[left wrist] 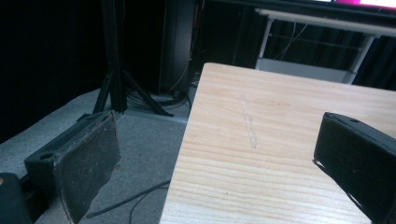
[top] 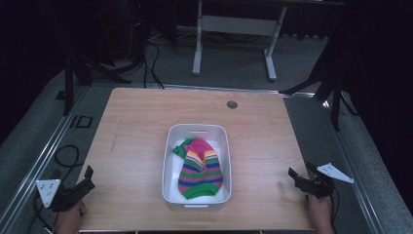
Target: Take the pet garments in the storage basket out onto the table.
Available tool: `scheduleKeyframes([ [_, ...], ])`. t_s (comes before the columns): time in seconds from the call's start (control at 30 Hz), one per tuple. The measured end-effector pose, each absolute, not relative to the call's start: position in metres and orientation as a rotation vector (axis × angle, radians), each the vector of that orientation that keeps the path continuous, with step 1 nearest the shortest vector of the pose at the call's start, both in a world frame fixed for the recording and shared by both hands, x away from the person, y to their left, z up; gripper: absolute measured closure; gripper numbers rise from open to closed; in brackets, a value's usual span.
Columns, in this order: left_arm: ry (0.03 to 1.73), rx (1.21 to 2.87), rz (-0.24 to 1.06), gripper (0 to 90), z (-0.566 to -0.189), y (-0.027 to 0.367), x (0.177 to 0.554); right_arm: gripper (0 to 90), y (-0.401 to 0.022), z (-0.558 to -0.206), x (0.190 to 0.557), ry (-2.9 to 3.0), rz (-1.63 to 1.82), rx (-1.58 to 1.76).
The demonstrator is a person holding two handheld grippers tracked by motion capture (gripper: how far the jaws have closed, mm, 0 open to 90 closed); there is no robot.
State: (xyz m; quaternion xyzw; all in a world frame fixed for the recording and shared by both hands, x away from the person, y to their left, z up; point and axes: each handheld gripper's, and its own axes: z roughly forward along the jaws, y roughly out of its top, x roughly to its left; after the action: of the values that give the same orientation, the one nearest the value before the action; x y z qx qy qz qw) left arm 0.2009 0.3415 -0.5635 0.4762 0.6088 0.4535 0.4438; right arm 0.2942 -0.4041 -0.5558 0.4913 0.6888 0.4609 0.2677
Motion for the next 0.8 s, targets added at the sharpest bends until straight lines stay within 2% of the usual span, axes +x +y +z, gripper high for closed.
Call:
scheduleKeyframes([
  [0.43, 1.529, 1.221, 1.151, 0.9, -0.563, 0.34, 0.203, 13.2, -0.407, -0.556, 0.299, 1.971, 1.264, 1.292],
  [0.8, 1.507, 1.226, 1.136, 0.9, -0.564, 0.339, 0.202, 13.5, -0.414, -0.552, 0.312, 2.34, 1.126, 1.178],
])
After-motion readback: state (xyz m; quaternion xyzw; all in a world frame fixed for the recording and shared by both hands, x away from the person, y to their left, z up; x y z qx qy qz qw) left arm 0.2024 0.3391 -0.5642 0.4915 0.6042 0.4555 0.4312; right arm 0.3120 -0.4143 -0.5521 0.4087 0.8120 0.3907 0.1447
